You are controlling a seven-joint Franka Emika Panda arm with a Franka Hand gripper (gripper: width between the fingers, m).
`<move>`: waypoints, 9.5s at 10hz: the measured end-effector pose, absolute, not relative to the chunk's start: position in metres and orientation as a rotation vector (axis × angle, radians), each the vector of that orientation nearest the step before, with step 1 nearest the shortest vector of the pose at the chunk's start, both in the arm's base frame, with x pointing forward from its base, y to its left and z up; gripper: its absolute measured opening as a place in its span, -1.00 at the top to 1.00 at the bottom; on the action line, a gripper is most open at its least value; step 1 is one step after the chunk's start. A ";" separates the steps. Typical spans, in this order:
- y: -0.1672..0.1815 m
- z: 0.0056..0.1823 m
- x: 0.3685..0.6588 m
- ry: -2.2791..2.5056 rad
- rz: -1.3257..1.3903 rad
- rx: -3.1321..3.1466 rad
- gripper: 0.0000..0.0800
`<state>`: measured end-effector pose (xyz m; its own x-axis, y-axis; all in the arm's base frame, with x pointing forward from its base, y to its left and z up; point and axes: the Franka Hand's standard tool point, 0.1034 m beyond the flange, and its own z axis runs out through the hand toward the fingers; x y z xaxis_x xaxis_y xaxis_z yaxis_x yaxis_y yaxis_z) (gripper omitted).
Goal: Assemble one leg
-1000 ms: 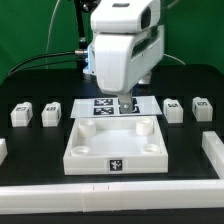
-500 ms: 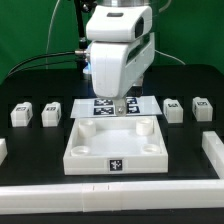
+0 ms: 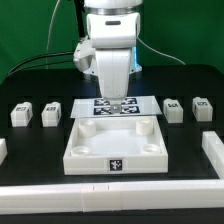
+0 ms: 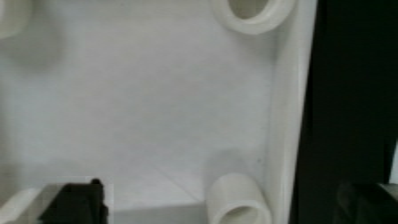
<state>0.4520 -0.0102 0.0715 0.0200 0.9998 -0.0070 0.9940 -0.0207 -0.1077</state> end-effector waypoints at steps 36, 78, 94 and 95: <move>-0.002 0.021 0.436 -2.131 0.157 -2.092 0.85; 0.095 0.062 0.389 -0.226 0.226 -3.093 -0.62; 0.171 0.062 0.360 -0.017 1.135 -3.063 -0.62; 0.179 0.058 0.358 -0.008 1.144 -3.064 -0.62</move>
Offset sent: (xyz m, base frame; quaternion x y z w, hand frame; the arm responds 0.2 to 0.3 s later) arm 0.0000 0.0000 0.0000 0.0000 0.0000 0.0000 1.0000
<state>0.3582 0.1792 0.0578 0.7562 -0.0402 -0.6531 0.0495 -0.9917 0.1184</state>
